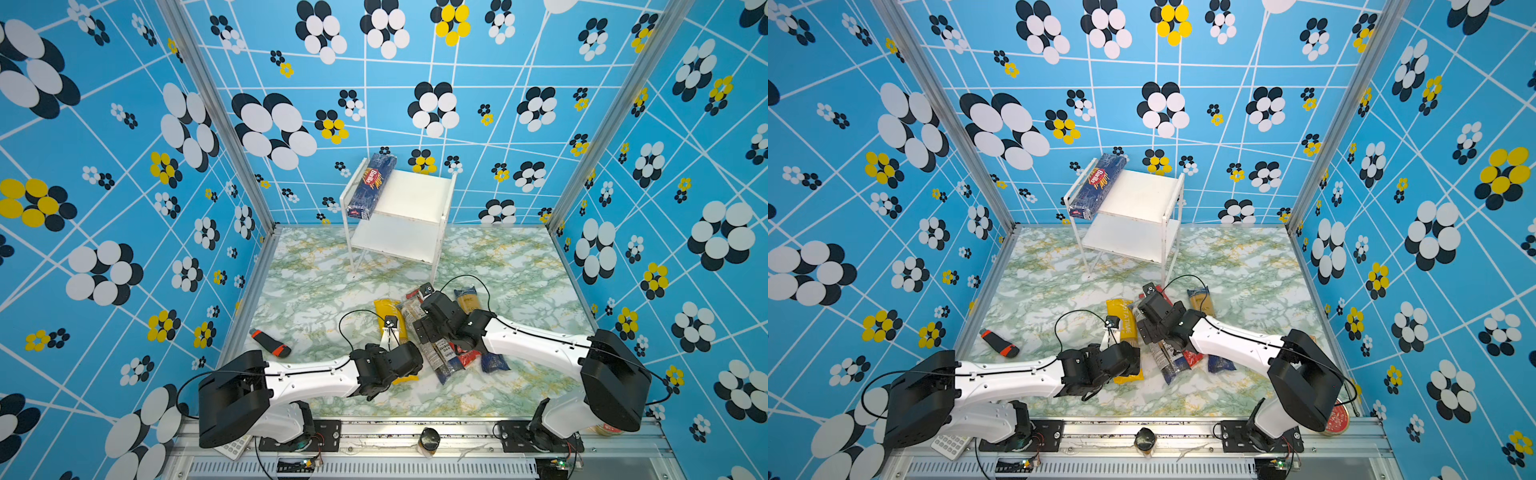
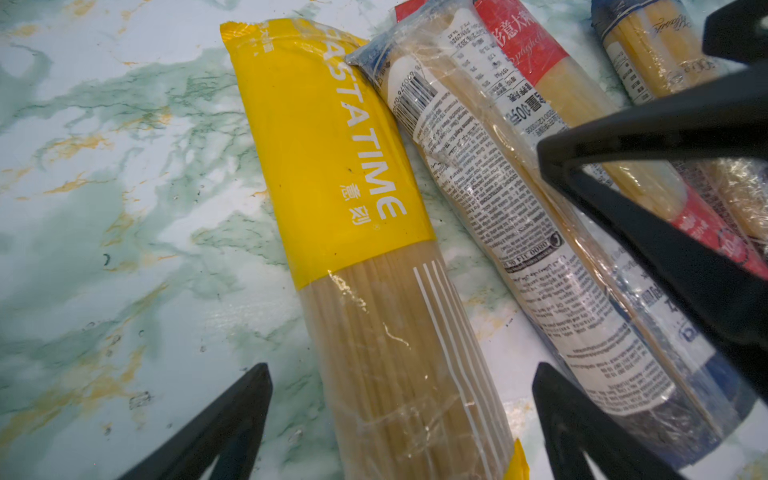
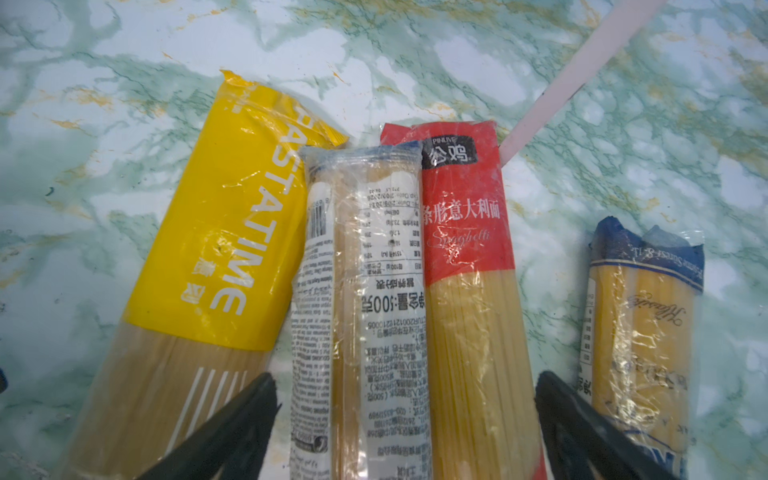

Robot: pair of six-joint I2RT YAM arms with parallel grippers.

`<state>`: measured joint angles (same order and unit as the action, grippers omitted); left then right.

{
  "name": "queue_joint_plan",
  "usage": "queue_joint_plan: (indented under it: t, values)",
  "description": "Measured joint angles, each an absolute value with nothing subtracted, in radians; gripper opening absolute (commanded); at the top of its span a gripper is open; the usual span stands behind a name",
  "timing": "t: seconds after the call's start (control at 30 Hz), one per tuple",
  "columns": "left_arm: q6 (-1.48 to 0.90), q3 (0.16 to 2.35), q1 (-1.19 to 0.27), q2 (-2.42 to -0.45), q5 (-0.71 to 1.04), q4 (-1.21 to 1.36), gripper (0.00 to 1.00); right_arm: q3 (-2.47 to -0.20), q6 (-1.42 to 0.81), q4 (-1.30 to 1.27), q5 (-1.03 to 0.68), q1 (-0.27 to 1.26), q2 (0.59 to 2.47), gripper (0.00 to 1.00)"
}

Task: Place and organize the pasta boxes and bags onto the shelf
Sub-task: 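Lower the left gripper over the yellow PASTATIME bag and close on it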

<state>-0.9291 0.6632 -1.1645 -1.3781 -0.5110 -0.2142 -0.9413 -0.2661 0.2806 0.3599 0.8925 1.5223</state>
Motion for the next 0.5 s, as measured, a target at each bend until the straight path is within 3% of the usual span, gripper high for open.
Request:
queue_joint_plan:
  t: [0.5]
  values:
    - [-1.007, 0.668, -1.168, -1.507, -0.496, -0.217, 0.99, -0.904, -0.266, 0.28, 0.344, 0.854, 1.499, 0.99]
